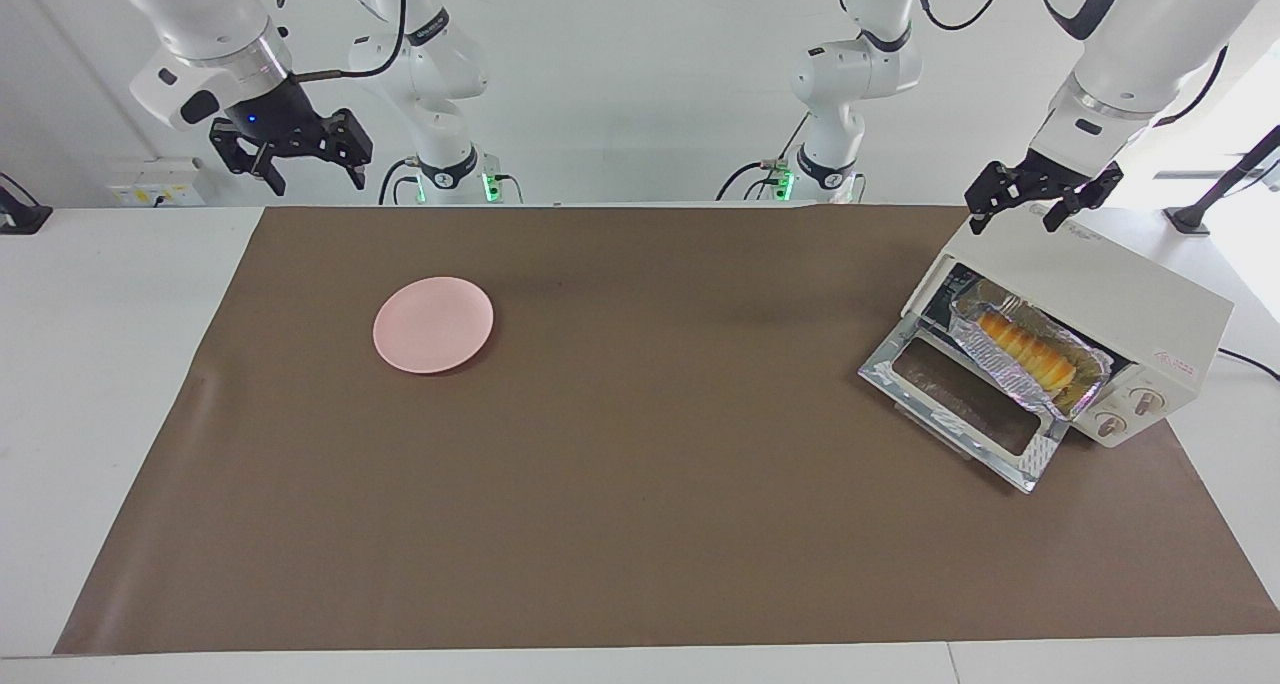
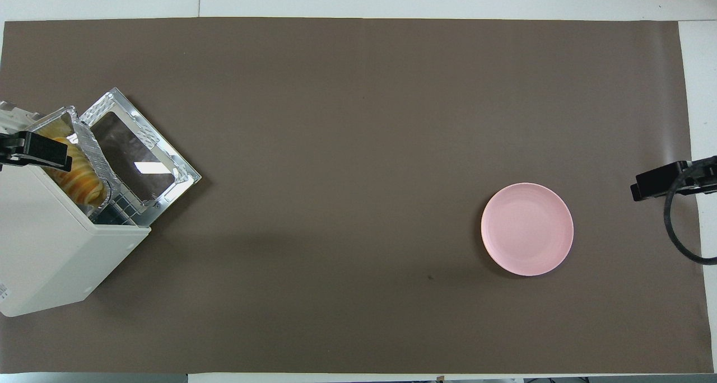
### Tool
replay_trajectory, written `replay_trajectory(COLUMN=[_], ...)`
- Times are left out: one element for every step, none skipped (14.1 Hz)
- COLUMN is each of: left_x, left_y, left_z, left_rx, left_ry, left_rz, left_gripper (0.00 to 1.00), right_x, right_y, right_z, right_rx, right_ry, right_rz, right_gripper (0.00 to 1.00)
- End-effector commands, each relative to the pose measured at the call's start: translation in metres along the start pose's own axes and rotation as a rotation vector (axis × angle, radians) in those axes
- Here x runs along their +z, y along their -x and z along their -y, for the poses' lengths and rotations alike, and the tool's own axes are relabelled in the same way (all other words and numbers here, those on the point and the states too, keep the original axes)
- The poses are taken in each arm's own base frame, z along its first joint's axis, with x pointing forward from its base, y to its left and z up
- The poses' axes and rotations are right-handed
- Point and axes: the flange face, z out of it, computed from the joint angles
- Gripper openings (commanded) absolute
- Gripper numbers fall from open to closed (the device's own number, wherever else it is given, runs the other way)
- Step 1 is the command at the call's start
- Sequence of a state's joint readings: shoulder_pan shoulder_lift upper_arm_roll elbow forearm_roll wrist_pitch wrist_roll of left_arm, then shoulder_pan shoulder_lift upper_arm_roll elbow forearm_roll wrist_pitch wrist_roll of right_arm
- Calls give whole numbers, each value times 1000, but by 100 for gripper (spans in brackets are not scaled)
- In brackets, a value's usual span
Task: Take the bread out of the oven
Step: 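Reach the left gripper toward the foil tray inside the oven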
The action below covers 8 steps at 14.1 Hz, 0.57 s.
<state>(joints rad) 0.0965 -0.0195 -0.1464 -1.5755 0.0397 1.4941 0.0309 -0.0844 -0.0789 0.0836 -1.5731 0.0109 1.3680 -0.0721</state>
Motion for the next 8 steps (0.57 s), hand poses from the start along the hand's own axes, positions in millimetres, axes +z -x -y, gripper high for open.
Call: replay_trajectory(left_x=[-2, -1, -2, 0, 0, 3, 2, 3], left_y=[9, 9, 9, 8, 8, 10, 5, -1], left_z=[-3, -3, -3, -2, 4, 8, 8, 11], left_rx=[6, 7, 16, 20, 9, -5, -9, -17], left_ry=[9, 9, 9, 7, 7, 7, 1, -1], left_rz=[-7, -4, -10, -14, -24, -29, -64, -87], left_gripper=[100, 100, 100, 100, 100, 100, 100, 100], right_x=[2, 2, 2, 2, 2, 2, 2, 2], right_y=[5, 5, 5, 5, 5, 5, 5, 5], right_z=[-2, -3, -3, -3, -3, -3, -3, -2], right_rx=[-9, -7, -7, -7, -7, -7, -7, -9], right_ry=[-9, -10, -10, -10, -10, -10, -10, -9], right_rz=[2, 2, 2, 2, 2, 2, 2, 2], right_gripper=[100, 100, 100, 100, 100, 100, 100, 100])
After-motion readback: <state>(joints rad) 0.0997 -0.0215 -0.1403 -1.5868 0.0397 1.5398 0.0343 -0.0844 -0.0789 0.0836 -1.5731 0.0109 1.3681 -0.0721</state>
